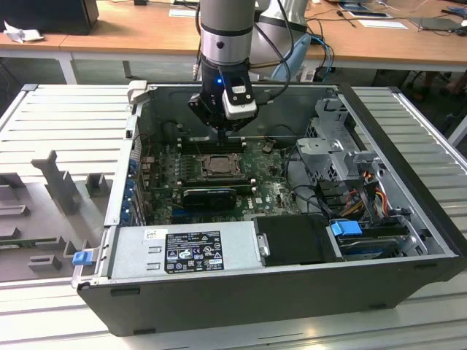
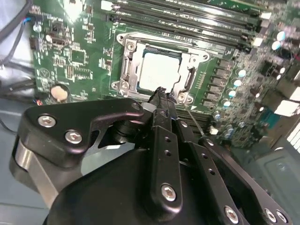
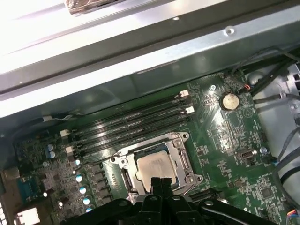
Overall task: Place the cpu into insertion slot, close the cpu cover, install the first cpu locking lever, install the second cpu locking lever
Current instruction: 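Install the first cpu locking lever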
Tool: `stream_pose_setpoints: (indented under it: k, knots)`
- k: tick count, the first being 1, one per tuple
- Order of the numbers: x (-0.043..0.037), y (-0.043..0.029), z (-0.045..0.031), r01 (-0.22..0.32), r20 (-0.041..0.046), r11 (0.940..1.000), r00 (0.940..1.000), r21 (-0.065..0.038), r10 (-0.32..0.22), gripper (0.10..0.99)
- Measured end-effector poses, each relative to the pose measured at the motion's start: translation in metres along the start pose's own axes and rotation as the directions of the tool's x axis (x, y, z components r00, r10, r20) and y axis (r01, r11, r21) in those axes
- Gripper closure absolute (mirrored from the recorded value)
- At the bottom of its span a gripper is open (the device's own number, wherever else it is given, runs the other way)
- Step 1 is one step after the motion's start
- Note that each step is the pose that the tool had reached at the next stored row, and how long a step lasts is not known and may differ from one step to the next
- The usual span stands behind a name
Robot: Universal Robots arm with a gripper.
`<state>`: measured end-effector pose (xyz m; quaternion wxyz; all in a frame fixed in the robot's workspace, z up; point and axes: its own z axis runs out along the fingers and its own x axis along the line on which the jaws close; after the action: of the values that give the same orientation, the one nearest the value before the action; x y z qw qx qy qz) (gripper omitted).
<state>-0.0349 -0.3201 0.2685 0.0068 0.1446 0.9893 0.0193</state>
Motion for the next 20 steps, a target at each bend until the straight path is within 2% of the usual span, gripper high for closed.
stream_pose_setpoints:
  k: [4, 5, 7, 10, 11, 13, 17, 20]
  knots:
    - [0.0000, 0.0000, 0.0005, 0.090, -0.0036, 0.9960, 0.9960, -0.001, -0.090, 0.980]
    - [0.0000, 0.0000, 0.0007, 0.132, -0.0052, 0.9913, 0.9913, -0.001, -0.132, 0.980]
    - [0.0000, 0.0000, 0.0009, 0.174, -0.0069, 0.9847, 0.9847, -0.002, -0.174, 0.980]
    - [0.0000, 0.0000, 0.0013, 0.245, -0.0096, 0.9696, 0.9695, -0.003, -0.245, 0.980]
    - [0.0000, 0.0000, 0.0014, 0.276, -0.0108, 0.9611, 0.9610, -0.004, -0.276, 0.980]
    - [0.0002, -0.0001, 0.0015, 0.300, -0.0117, 0.9540, 0.9539, -0.004, -0.300, 0.980]
    - [0.0080, -0.0024, 0.0018, 0.303, -0.0118, 0.9529, 0.9528, -0.004, -0.303, 0.980]
    - [0.0267, -0.0080, 0.0019, 0.303, -0.0118, 0.9530, 0.9529, -0.004, -0.303, 0.980]
